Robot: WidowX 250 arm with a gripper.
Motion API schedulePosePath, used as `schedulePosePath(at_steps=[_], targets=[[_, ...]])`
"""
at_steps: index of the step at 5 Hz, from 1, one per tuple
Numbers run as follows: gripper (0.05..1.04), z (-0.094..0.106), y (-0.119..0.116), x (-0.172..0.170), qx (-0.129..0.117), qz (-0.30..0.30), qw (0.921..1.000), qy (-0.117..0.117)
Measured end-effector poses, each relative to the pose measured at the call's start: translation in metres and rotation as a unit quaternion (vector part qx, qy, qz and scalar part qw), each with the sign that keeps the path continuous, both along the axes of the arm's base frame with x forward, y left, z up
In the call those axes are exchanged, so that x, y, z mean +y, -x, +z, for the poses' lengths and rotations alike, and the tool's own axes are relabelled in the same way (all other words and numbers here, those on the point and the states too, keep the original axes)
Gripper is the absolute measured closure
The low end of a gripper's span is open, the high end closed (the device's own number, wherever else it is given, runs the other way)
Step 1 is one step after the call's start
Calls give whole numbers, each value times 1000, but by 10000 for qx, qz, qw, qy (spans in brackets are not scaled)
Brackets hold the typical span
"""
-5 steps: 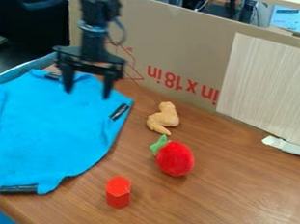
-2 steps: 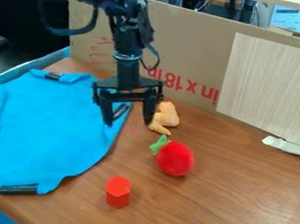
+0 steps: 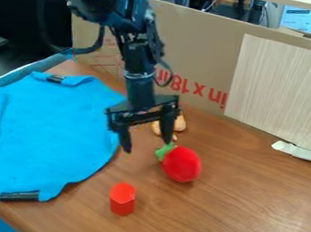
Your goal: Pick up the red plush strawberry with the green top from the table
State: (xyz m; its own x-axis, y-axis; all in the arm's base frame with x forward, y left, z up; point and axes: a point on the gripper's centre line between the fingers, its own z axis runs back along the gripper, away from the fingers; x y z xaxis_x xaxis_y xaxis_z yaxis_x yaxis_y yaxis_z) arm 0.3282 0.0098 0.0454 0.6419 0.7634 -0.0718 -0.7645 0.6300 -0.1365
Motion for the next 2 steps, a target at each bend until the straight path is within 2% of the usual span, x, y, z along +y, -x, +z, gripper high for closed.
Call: schedulePosePath(at_steps=[1, 2], targets=[[85, 16, 3, -15, -215, 327, 9989, 250], [85, 17, 8, -24, -186, 429, 9982, 386]])
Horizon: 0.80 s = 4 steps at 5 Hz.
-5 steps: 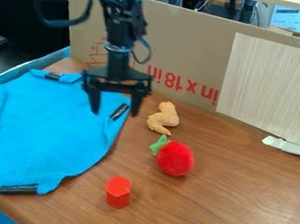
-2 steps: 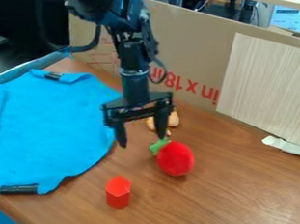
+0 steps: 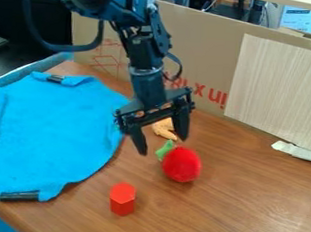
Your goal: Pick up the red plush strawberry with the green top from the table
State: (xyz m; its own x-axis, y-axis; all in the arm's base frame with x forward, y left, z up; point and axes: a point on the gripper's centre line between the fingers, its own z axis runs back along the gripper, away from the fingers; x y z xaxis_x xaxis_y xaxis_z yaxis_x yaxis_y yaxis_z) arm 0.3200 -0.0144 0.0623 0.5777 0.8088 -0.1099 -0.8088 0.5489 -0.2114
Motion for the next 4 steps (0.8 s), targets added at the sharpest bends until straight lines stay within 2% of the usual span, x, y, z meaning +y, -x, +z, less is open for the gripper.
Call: schedulePosePath(at_steps=[2, 3, 4], targets=[[85, -3, -4, -15, -159, -74, 9998, -127], [85, -9, -13, -18, -159, -71, 9997, -182], [85, -24, -19, -15, -58, -41, 9995, -316]])
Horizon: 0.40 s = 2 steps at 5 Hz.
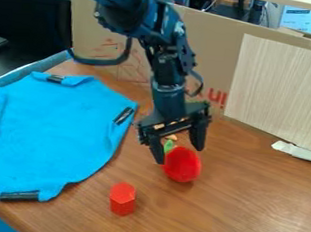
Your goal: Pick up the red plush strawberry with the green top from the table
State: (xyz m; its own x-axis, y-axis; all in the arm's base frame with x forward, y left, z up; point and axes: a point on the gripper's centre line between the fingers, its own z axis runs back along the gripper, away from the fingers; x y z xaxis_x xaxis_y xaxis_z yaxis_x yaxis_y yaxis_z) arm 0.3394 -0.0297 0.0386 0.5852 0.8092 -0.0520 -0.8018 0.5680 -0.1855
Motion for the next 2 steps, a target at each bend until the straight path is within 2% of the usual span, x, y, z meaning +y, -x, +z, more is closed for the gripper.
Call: schedulePosePath(at_steps=[1, 2], targets=[[129, -19, -7, 6, 83, 64, 9998, -176], [348, -29, -8, 11, 173, 96, 9992, -335]])
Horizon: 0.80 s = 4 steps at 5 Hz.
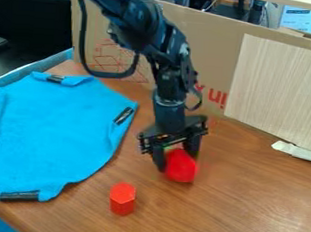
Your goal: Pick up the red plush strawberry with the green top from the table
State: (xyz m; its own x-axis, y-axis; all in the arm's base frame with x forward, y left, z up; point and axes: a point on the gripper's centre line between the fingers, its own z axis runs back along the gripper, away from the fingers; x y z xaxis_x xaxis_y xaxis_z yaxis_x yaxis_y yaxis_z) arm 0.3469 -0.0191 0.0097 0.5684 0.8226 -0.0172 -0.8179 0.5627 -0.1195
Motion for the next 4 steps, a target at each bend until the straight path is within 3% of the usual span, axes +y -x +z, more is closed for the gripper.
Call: schedulePosePath(at_steps=[1, 2, 4], targets=[[490, -4, 9, 10, 13, 30, 10000, -10], [529, 4, 22, 22, 54, -135, 9998, 117], [558, 42, 27, 61, -130, -77, 9982, 576]])
